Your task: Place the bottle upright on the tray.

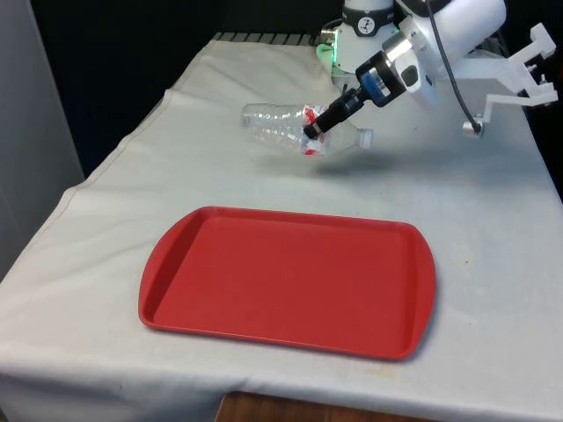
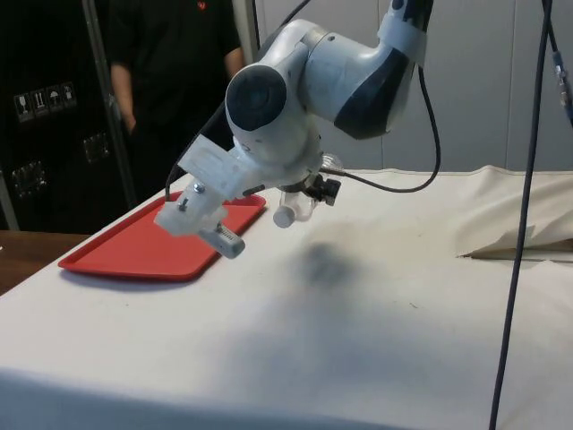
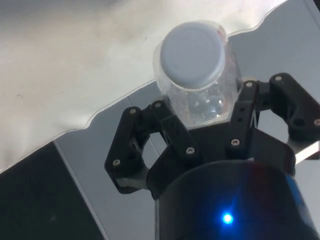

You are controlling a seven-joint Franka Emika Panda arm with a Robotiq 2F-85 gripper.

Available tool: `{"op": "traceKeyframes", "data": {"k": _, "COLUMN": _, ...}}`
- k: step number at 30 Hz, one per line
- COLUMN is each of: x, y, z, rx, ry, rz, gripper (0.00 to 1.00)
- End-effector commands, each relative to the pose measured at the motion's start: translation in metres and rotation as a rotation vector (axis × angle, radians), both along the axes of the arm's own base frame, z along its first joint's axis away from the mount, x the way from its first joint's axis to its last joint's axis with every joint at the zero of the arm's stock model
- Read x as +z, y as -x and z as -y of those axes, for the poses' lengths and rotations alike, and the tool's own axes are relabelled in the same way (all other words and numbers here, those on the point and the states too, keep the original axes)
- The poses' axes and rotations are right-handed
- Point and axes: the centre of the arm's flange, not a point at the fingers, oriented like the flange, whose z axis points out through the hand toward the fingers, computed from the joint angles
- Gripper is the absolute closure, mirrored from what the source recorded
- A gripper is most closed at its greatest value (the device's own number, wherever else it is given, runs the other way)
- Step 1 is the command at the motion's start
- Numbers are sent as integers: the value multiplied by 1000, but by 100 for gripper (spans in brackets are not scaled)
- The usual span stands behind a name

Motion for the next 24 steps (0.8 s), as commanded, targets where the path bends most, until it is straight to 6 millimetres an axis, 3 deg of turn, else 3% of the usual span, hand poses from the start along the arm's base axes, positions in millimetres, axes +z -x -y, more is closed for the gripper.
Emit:
{"op": "traceKeyframes", "data": {"k": 1, "x": 2, "y": 0, "z": 2, "rx": -2, "ry": -16, "rz": 7, "gripper": 84}}
{"op": "traceKeyframes", "data": {"k": 10, "x": 4, "y": -4, "z": 8, "rx": -13, "ry": -26, "rz": 18, "gripper": 84}}
{"op": "traceKeyframes", "data": {"k": 24, "x": 24, "y": -21, "z": 19, "rx": -24, "ry": -72, "rz": 75, "gripper": 84}}
